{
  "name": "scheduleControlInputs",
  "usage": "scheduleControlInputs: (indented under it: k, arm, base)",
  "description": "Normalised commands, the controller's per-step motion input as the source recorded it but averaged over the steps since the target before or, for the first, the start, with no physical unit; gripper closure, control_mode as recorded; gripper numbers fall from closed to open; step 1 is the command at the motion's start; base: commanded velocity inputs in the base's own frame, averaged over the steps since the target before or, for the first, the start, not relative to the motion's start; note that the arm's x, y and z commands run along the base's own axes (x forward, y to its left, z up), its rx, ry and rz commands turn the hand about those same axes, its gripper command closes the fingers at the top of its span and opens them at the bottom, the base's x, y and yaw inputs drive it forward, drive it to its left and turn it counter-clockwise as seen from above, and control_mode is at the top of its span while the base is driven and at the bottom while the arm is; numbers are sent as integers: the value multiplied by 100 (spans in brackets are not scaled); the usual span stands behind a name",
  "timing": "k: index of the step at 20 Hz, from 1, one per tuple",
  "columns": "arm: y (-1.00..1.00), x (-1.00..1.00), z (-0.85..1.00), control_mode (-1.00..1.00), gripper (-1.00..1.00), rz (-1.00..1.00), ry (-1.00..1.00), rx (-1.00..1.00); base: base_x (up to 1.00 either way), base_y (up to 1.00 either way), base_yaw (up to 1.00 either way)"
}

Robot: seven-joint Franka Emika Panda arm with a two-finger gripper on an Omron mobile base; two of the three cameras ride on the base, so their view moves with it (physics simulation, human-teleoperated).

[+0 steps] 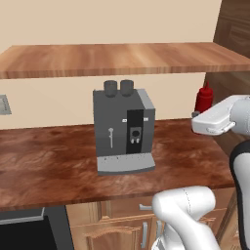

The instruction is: Take 2 condiments from the cabinet and move them on the counter near the stove.Make sure the condiments are lined up with each other, next to each other.

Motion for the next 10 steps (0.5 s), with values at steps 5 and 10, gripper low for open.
scheduleControlInputs:
  k: [5, 10]
  arm:
    - [0, 0, 0, 100, 100, 0, 0, 0]
    - [0, 0, 0, 100, 100, 0, 0, 0]
  base:
    - [-33, 5, 2]
    - [-90, 24, 12]
